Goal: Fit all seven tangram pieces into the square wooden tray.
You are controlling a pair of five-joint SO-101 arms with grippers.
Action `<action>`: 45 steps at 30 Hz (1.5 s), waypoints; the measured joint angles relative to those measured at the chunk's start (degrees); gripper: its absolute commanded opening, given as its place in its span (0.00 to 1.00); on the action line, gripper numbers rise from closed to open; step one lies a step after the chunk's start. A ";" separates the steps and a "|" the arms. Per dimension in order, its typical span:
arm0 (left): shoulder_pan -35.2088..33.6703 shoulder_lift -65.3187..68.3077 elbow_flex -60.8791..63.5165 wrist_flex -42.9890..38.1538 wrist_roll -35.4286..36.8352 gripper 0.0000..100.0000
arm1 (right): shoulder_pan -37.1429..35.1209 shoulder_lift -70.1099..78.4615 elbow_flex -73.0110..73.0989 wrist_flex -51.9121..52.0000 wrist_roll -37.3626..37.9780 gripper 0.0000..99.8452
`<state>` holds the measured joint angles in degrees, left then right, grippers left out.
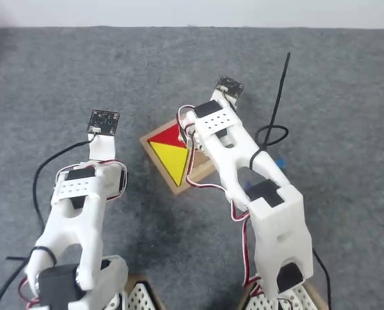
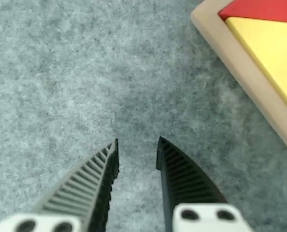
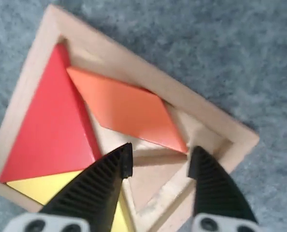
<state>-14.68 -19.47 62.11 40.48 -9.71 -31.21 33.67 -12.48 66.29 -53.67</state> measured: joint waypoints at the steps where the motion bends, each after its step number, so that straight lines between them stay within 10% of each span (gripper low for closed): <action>1: 0.00 0.00 0.00 0.00 0.00 0.12 | 0.00 0.00 0.00 0.00 0.00 0.14; 21: 0.00 0.00 0.00 0.00 0.00 0.12 | -3.08 -0.09 -2.20 3.60 0.00 0.30; 45: 0.00 0.00 0.00 0.00 0.00 0.12 | -1.76 3.96 -7.74 8.97 0.26 0.11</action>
<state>-14.68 -19.47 62.11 40.48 -9.71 -32.97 37.63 -20.22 75.25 -53.41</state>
